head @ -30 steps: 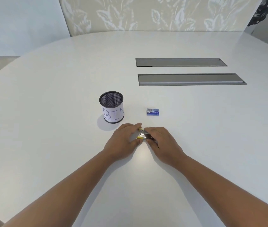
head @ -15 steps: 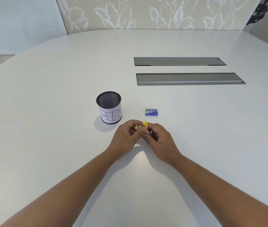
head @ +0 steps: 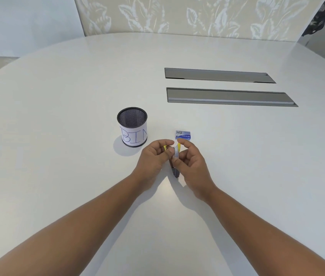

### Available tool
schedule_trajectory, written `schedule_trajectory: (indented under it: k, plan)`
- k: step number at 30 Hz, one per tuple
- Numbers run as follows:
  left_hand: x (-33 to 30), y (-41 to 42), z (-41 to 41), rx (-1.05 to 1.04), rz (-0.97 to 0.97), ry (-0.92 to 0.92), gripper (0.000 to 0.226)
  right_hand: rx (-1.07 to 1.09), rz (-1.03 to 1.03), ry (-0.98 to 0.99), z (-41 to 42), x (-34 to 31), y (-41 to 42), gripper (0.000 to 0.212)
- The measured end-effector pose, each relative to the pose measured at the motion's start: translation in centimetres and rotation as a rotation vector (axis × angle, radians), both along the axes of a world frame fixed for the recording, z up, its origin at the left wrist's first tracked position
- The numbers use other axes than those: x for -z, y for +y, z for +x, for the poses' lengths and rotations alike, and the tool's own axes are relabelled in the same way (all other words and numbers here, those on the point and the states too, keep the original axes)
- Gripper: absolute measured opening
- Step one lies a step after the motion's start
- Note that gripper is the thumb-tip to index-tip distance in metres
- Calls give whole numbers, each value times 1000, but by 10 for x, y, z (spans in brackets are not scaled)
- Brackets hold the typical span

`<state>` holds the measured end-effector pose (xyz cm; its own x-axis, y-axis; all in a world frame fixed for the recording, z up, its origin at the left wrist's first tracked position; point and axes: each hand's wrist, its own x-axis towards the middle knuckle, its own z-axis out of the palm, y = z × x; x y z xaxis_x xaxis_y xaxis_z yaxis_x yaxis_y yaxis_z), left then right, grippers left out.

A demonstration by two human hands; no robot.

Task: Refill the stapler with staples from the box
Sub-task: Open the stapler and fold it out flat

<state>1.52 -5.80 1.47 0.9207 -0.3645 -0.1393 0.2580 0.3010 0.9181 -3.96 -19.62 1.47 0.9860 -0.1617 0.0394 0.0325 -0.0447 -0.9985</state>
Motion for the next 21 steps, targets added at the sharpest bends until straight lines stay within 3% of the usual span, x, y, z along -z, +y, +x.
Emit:
schedule_trajectory:
  k: [11, 21]
  plan:
    - [-3, -3, 2, 83, 76, 6, 20, -26, 168, 22, 4, 0, -3, 39]
    - [-7, -9, -4, 90, -70, 113, 11, -24, 205, 33, 5, 0, -4, 35]
